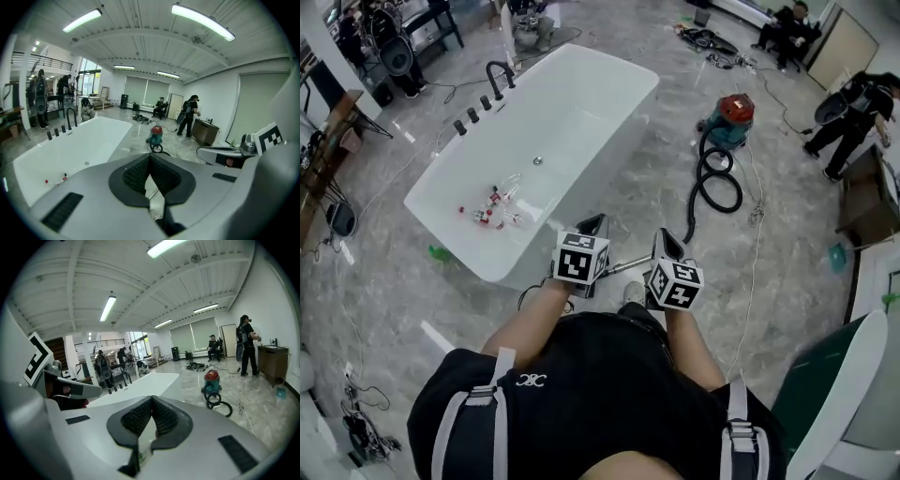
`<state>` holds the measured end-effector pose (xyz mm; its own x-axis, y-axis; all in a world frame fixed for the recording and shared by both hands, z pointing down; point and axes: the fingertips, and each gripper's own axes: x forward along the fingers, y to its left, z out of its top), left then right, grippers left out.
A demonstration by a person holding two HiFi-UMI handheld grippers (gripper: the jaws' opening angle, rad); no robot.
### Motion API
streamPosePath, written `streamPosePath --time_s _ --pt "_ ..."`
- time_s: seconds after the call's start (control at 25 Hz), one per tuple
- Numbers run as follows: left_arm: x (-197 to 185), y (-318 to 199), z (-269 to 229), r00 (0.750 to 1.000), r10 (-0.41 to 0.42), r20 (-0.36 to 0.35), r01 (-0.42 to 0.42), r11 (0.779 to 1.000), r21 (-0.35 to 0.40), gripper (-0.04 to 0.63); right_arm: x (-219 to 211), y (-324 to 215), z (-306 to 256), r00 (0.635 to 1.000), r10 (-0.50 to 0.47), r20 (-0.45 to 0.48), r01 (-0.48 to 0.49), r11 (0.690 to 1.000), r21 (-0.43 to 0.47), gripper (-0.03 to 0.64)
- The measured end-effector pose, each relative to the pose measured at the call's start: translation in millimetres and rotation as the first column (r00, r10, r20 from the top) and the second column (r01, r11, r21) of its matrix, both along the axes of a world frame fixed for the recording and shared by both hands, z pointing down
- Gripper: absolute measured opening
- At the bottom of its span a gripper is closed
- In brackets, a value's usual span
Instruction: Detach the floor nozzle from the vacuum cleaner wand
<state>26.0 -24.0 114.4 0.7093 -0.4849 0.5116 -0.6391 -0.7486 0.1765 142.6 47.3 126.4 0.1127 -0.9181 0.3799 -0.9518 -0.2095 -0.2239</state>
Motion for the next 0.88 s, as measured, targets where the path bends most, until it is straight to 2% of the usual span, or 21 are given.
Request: streamPosePath --time_s 0.24,0.32,0.4,0.52,0.64,0.72,0.88 --pt "61 -48 -10 0.991 -0.13 -0.009 0.13 0.992 0.003 0.005 71 -64 -12 0.992 -0.128 -0.005 0.128 0.992 -0.004 0.004" --pt "71 -57 -7 0.984 -0.177 -0.003 0.177 0.984 -0.007 0.005 85 -81 -7 0.984 -0.173 0.034 0.174 0.985 -0.02 0.003" --pt "77 -68 -2 0.974 -0.226 0.004 0.226 0.974 -0.018 0.005 94 -99 1 0.969 -0.222 0.111 0.226 0.974 -0.031 0.003" --pt "70 -75 12 0.951 -0.31 0.017 0.311 0.95 -0.041 0.005 98 -120 21 0.94 -0.284 0.186 0.301 0.951 -0.068 0.003" --pt "50 -76 31 0.918 -0.396 0.033 0.397 0.913 -0.095 0.005 87 -132 38 0.917 -0.357 0.178 0.379 0.918 -0.115 0.003" --pt "41 -77 43 0.904 -0.426 0.041 0.427 0.895 -0.129 0.005 78 -138 48 0.905 -0.396 0.152 0.417 0.899 -0.138 0.003" --pt "34 -74 67 0.895 -0.439 0.075 0.445 0.878 -0.178 0.005 68 -143 69 0.891 -0.428 0.152 0.451 0.873 -0.184 0.003"
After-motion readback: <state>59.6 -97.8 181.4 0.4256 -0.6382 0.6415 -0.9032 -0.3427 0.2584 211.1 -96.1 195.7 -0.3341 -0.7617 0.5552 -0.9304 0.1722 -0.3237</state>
